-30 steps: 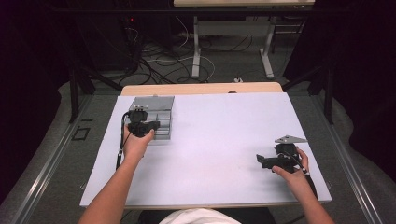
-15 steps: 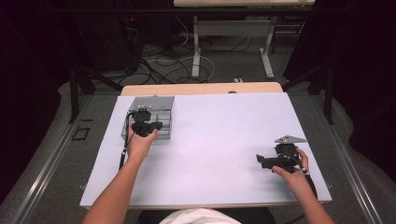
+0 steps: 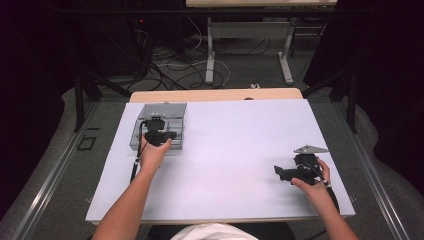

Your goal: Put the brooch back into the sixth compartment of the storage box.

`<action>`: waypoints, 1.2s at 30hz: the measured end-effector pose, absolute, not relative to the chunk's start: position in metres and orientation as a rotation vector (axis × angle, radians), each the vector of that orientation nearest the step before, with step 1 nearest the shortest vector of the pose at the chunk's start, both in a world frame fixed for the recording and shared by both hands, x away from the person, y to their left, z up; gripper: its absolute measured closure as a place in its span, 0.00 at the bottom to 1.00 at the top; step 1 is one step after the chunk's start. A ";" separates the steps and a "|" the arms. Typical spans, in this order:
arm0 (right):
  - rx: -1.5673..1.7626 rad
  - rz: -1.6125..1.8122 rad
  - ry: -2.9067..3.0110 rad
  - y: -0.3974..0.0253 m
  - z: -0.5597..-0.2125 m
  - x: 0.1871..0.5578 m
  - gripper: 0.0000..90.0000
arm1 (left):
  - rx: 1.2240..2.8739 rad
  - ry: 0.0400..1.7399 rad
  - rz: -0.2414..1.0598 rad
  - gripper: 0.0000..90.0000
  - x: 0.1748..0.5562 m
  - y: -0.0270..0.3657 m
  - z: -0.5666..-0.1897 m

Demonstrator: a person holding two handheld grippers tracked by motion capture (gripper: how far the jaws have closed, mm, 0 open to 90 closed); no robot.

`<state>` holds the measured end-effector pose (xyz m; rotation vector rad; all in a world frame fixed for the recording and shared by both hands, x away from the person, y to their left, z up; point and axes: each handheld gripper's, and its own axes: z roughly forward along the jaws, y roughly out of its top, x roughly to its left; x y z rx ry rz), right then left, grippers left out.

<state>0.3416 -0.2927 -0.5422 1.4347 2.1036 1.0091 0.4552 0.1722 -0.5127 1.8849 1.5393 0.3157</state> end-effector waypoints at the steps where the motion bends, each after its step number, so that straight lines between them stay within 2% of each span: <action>1: 1.436 1.014 2.105 -0.292 -0.542 0.342 0.00 | 1.893 1.539 0.309 0.87 0.456 0.172 -0.513; 20: 1.434 1.017 2.108 -0.293 -0.542 0.342 0.00 | 1.913 1.564 0.308 0.86 0.461 0.164 -0.524; 36: 1.434 1.020 2.108 -0.293 -0.542 0.341 0.00 | 1.896 1.564 0.308 0.76 0.461 0.168 -0.522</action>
